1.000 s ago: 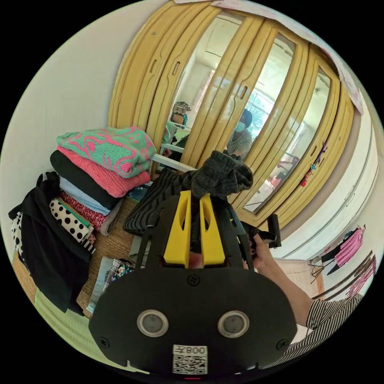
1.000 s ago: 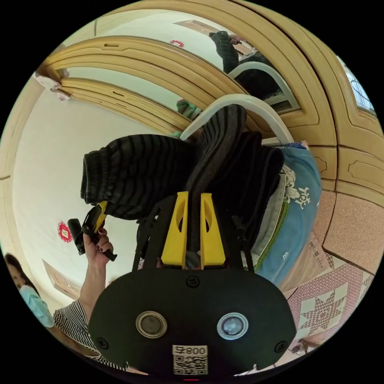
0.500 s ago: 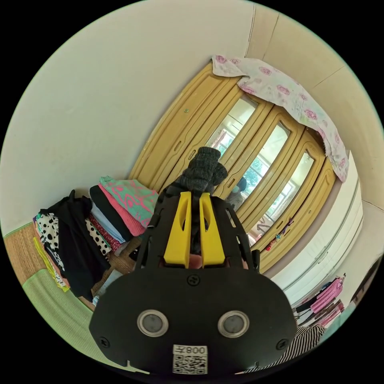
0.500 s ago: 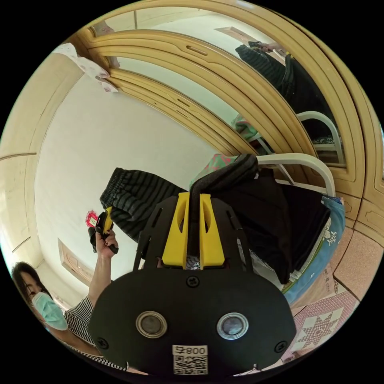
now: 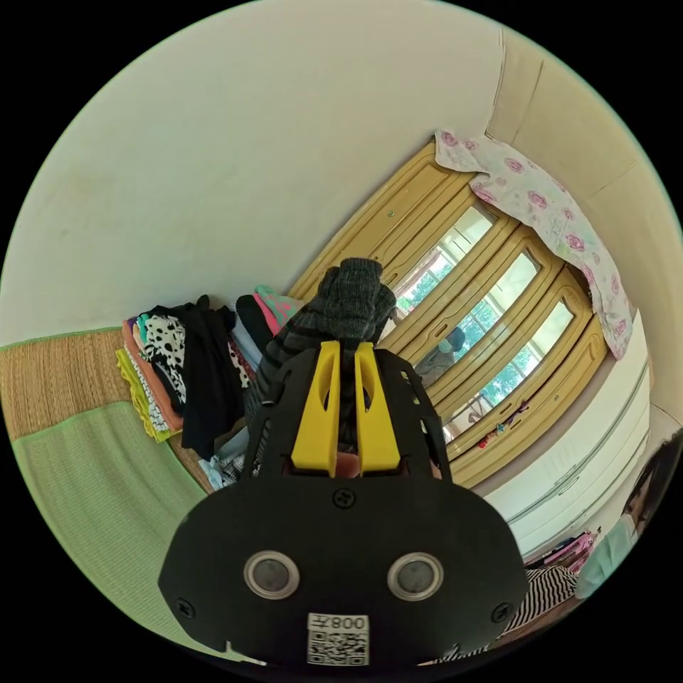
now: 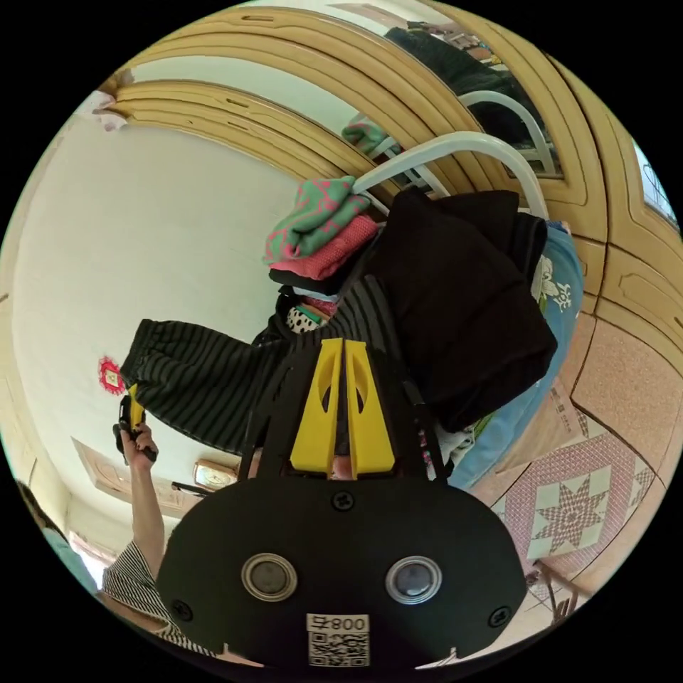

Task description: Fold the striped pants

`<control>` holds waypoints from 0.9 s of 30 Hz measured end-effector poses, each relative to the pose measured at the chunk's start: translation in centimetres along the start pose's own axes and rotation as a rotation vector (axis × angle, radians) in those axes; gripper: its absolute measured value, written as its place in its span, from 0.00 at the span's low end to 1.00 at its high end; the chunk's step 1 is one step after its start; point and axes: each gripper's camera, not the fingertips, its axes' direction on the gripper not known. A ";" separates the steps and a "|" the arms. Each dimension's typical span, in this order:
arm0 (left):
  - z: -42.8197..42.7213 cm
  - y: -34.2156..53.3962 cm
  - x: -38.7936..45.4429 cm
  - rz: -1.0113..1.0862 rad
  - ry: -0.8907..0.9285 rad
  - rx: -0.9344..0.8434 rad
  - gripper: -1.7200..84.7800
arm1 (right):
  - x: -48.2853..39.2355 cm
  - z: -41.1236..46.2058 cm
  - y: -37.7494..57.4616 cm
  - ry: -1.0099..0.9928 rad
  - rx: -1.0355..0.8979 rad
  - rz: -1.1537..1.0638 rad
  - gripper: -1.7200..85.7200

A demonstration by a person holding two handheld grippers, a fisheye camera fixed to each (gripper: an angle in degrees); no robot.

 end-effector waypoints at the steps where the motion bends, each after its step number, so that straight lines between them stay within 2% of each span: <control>1: -2.0 0.3 -0.7 -0.019 0.013 0.010 0.04 | -0.4 -0.4 0.4 0.005 0.000 -0.031 0.06; 6: -10.2 0.9 -2.0 -0.061 0.060 0.068 0.04 | -2.6 2.0 2.1 0.167 -0.119 -0.138 0.11; 11: -16.7 1.2 -1.6 -0.035 0.028 0.044 0.04 | -1.2 7.3 1.7 0.208 -0.254 -0.052 0.13; 16: -22.5 1.6 -1.5 -0.049 0.035 0.022 0.05 | -1.3 9.8 1.2 0.207 -0.277 -0.003 0.10; 19: -25.7 1.7 -1.5 -0.072 0.050 0.025 0.05 | -2.1 10.7 1.0 0.165 -0.294 0.009 0.07; 27: -35.8 2.0 -0.3 -0.121 0.133 0.078 0.06 | -7.3 9.0 0.6 -0.123 -0.207 -0.017 0.03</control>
